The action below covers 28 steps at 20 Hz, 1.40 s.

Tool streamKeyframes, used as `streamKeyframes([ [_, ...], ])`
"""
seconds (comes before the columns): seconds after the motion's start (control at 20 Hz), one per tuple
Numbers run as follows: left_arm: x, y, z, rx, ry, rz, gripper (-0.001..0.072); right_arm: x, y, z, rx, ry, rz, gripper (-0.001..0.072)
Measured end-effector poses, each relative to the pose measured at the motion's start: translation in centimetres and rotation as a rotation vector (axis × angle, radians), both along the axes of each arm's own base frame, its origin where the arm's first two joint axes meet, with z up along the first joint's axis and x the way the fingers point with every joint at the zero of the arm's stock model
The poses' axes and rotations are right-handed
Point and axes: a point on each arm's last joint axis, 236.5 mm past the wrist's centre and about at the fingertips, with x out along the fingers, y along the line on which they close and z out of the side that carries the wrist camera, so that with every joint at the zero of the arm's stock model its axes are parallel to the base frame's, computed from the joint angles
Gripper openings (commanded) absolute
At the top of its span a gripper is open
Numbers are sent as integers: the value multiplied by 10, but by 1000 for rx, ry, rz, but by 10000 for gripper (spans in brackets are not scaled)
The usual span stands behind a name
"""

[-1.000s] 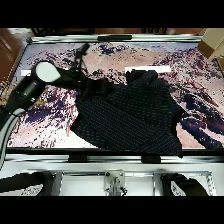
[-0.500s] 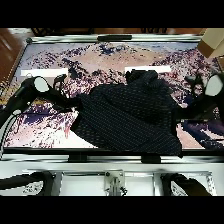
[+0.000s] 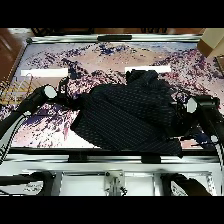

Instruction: Fold the shirts.

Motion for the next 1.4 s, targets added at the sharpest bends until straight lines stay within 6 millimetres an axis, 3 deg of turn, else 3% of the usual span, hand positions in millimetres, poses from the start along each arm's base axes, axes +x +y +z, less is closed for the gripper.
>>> streamKeyframes([
  [0.2,11,-2,7,-5,-58,-10,61,0,11,-20,65,-15,56,670],
  [0.5,17,-3,26,-14,-117,-14,60,23,22,-37,122,-125,122,670],
  [0.65,17,-3,34,-19,-133,-15,61,19,33,-48,176,-80,149,660],
  [0.7,15,-3,35,-20,-132,-18,61,16,36,-53,192,-51,151,489],
  [0.75,14,-4,36,-20,-128,-22,60,12,38,-58,203,-19,152,211],
  [0.8,13,-4,37,-21,-127,-24,61,9,39,-62,210,7,154,110],
  [0.9,12,-4,41,-24,-131,-26,60,7,41,-65,216,32,152,101],
  [1.0,18,-5,57,-32,-170,-24,61,20,39,-56,209,-4,168,102],
  [1.1,37,-8,95,-60,-267,-10,60,58,34,-28,178,-141,200,102],
  [1.2,66,-11,163,-108,-431,15,60,120,27,30,119,-387,237,102],
  [1.25,79,-12,206,-137,-529,30,61,157,23,76,85,-556,250,102],
  [1.3,90,-12,262,-179,-653,48,60,190,21,132,55,-744,258,101],
  [1.4,91,-9,376,-255,-896,73,60,233,21,263,15,-1145,252,101],
])
